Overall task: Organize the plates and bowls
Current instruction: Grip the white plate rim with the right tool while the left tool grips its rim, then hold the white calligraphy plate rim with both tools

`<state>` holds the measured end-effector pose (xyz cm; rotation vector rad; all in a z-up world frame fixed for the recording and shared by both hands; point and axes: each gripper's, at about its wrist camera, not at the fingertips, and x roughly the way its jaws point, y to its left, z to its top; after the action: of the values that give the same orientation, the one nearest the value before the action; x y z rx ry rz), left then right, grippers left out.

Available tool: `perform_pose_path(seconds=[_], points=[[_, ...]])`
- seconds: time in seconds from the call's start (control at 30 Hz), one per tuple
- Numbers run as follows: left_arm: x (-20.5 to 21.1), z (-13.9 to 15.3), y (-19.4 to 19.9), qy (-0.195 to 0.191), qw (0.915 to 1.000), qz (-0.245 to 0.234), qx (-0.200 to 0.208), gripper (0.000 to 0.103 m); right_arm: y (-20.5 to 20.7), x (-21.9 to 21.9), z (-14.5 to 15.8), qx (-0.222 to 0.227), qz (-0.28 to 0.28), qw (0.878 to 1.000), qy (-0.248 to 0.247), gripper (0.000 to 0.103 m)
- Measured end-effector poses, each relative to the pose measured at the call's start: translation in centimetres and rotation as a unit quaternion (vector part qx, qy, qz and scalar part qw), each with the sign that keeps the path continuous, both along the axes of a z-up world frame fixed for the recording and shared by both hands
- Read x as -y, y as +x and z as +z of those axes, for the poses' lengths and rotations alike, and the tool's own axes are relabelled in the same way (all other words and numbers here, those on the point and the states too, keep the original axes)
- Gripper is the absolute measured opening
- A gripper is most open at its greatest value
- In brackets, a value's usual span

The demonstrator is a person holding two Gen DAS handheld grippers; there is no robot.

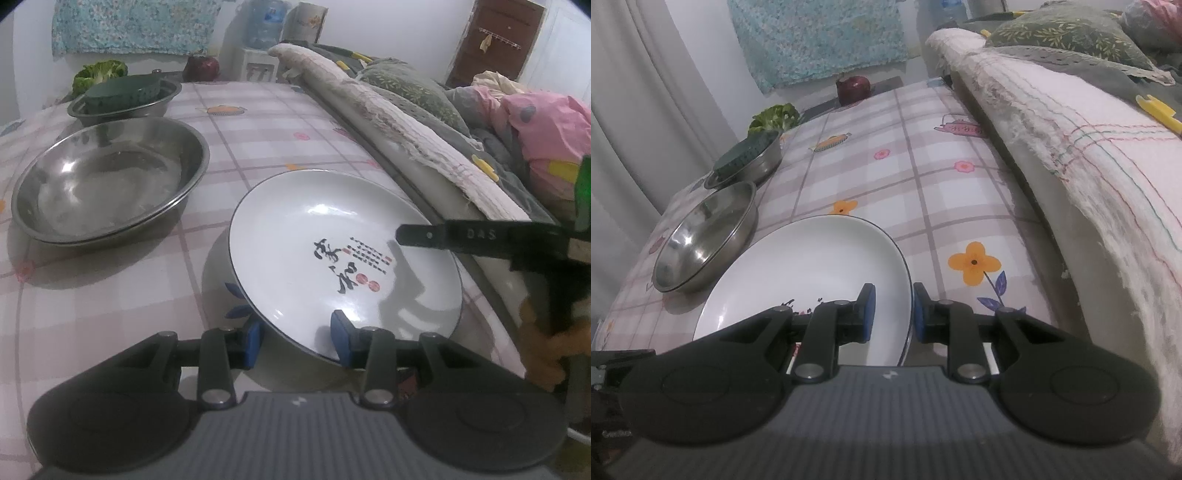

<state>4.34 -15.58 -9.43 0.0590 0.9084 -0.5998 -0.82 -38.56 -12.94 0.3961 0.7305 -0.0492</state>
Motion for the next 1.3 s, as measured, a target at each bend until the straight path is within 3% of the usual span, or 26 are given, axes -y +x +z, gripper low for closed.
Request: perform_pose_path(seconds=[0.4,0.8,1.3], points=[[0.7,-0.2,2.3,0.013,0.9997,0.004,0.019,0.040,-2.2,-0.6,-0.3,-0.004,0.000,1.000,0.001,0.021],[0.6,-0.2,5.0,-0.014,0.9996,0.020,0.013,0.039,-2.2,-1.2,-0.3,-0.003,0.000,1.000,-0.008,0.022],[-2.3,0.5,1.6,-0.018,0.9995,0.015,-0.022,0.039,0.8,-1.6,-0.3,0.011,0.040,0.999,-0.029,0.023]])
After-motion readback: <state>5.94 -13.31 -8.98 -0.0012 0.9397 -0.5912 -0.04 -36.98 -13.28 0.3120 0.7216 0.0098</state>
